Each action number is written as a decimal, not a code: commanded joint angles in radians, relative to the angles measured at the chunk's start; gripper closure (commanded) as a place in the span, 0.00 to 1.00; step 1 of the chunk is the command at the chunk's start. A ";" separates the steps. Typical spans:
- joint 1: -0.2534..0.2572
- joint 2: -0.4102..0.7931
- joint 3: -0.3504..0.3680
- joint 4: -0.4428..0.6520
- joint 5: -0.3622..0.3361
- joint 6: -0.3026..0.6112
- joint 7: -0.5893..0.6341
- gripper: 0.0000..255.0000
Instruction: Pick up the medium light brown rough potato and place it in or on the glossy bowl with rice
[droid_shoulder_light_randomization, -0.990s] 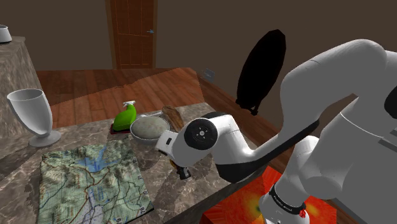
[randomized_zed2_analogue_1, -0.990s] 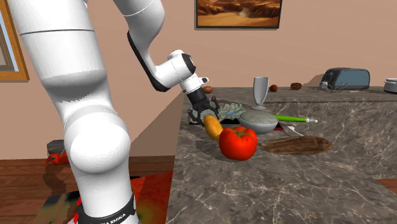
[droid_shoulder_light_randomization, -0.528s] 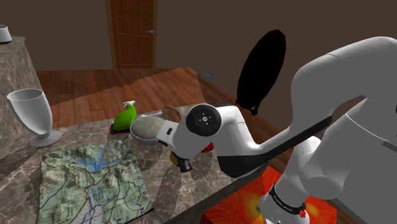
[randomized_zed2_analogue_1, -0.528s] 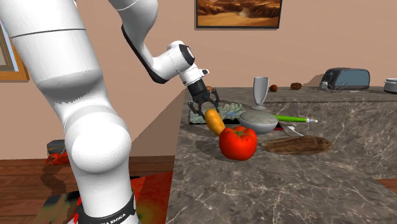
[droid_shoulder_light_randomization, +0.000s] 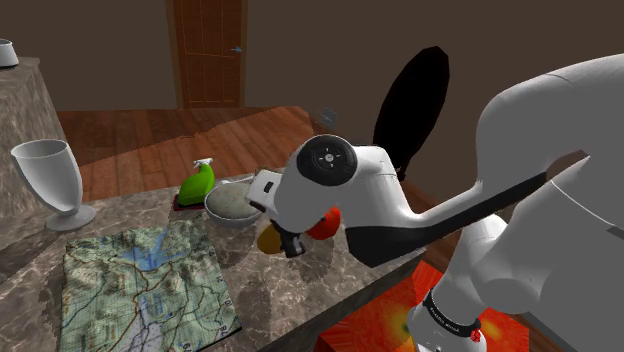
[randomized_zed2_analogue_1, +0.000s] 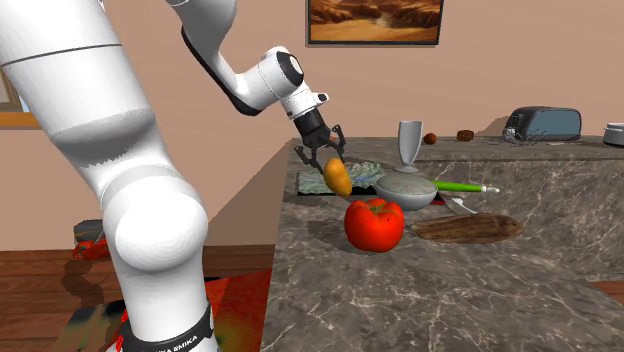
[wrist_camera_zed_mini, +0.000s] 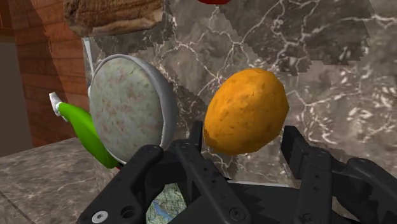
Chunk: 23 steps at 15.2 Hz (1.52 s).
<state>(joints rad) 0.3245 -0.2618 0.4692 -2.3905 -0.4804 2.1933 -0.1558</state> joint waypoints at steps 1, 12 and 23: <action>0.004 -0.016 -0.006 0.014 0.016 -0.023 -0.023 1.00; 0.004 -0.035 -0.029 0.118 0.051 -0.123 -0.108 1.00; -0.089 0.321 -0.079 0.474 -0.102 -0.117 -0.178 1.00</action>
<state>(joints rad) 0.2394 0.0291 0.3941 -1.9513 -0.5711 2.0803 -0.3263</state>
